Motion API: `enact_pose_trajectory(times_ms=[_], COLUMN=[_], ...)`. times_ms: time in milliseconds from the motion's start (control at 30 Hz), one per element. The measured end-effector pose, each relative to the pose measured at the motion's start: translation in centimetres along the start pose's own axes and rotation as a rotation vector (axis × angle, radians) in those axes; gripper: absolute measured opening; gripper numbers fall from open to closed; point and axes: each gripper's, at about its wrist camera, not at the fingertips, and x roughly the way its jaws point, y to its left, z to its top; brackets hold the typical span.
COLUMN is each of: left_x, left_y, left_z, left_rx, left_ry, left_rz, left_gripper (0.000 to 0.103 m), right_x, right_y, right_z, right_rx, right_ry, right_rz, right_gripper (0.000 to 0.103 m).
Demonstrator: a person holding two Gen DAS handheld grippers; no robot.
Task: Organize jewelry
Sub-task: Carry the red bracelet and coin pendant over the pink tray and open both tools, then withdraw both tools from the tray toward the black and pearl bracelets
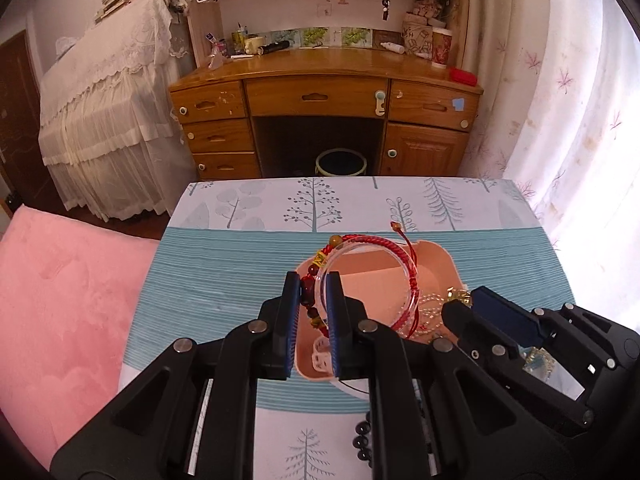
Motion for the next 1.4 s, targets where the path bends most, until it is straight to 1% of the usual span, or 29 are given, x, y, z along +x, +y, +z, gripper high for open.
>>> enact_pose_trajectory(times_ms=[167,200,233,267,300,333,367,400,433,500,800,900,1033,1200,1400], left_x=[1.4,1.6,1.8,2.0,2.0,1.8,1.7,1.5,1.3,0.6,-2.2,-3.4,-4.8,-6.3,-7.7], left_y=[-0.6,-0.7,-0.7,-0.6,-0.4,-0.1,0.2,0.4,0.6,1.0,2.7,3.2,3.6,3.9,3.6], left_z=[0.3,0.4,0.3,0.2,0.0,-0.3,-0.6,-0.8,-1.0,-1.8,-5.6,-7.1,-9.2,-11.9,-15.0], left_rx=[0.044,0.048,0.047,0.045,0.040,0.030,0.021,0.015,0.010,0.007,-0.013,-0.020,-0.018,-0.024,-0.029], left_ry=[-0.006,0.005,0.013,0.016,0.018,0.018,0.014,0.009,0.003,-0.004,0.010,0.012,0.007,0.018,0.030], left_rz=[0.007,0.006,0.009,0.010,0.007,0.001,-0.003,-0.003,0.000,0.004,0.002,-0.003,0.010,0.007,-0.002], left_gripper=[0.012,0.014,0.017,0.019,0.026,0.036,0.042,0.051,0.053,0.053,0.053,0.053,0.053,0.053,0.053], right_x=[3.3,3.7,3.9,3.9,3.9,3.8,3.6,3.5,3.2,2.8,0.6,-0.3,-1.4,-2.9,-4.6], right_y=[-0.3,-0.4,-0.4,-0.4,-0.4,-0.4,-0.5,-0.6,-0.6,-0.5,0.3,0.4,0.2,0.0,-1.2], right_z=[0.6,0.5,0.3,0.3,0.0,-0.1,-0.5,-0.8,-1.2,-1.9,-6.3,-7.9,-10.0,-11.7,-13.8], right_rx=[-0.003,-0.010,-0.014,-0.017,-0.018,-0.021,-0.023,-0.026,-0.030,-0.039,-0.062,-0.055,-0.043,-0.025,0.006], right_ry=[0.056,0.061,0.061,0.055,0.049,0.043,0.041,0.042,0.043,0.045,0.059,0.068,0.083,0.095,0.105], right_rz=[0.002,-0.007,-0.013,-0.021,-0.022,-0.021,-0.019,-0.018,-0.019,-0.020,-0.015,-0.010,-0.007,-0.007,-0.016], right_gripper=[0.019,0.022,0.027,0.030,0.034,0.035,0.035,0.035,0.035,0.035,0.035,0.035,0.035,0.035,0.035])
